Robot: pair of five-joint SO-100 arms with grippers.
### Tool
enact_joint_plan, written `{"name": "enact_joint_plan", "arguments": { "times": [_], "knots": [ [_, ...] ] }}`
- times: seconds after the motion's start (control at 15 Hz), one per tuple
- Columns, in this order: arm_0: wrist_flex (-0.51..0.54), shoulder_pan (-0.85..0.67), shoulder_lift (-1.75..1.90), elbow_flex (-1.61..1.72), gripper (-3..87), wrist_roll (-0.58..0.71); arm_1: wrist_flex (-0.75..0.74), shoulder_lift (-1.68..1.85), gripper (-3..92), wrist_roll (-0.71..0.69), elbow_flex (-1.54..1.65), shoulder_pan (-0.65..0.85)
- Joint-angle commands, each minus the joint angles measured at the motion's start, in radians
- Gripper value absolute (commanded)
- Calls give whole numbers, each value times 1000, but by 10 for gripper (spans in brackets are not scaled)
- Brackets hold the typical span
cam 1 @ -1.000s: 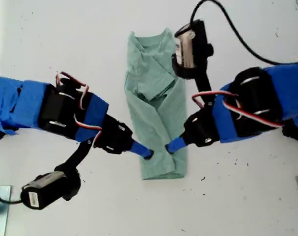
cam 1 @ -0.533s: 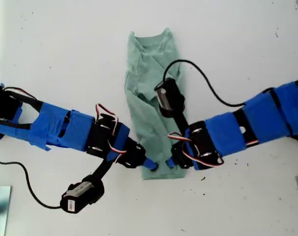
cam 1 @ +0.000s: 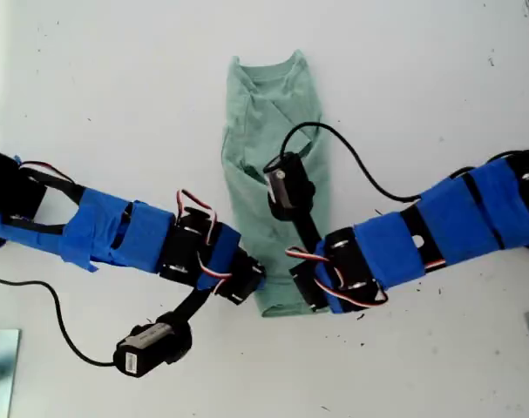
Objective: Fold t shirt
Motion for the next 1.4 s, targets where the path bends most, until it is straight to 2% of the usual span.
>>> {"name": "enact_joint_plan", "arguments": {
  "times": [0.0, 0.4, 0.6, 0.73, 0.87, 1.07, 1.2, 1.27, 1.33],
  "knots": [
    [-6, 55, 83, -12, -2, 32, -8, 57, 1, -69, -64, -32],
    [-60, 190, 268, -12, -2, 81, -72, 181, 1, -192, -216, -155],
    [-51, 166, 342, 2, -2, 81, -64, 268, 1, -210, -173, -109],
    [6, 71, 456, 63, -2, 98, 5, 354, 1, -273, -140, 11],
    [75, -87, 480, 80, -2, 152, 43, 405, 1, -403, -121, 202],
    [147, -334, 508, 77, -2, 221, -6, 394, 1, -603, -117, 474],
    [183, -413, 534, 78, -2, 253, -28, 380, 2, -624, -114, 560],
    [193, -437, 548, 81, -2, 252, -37, 376, 152, -611, -103, 597],
    [195, -460, 578, 95, 84, 242, -51, 377, 302, -611, -87, 641]
  ]
}}
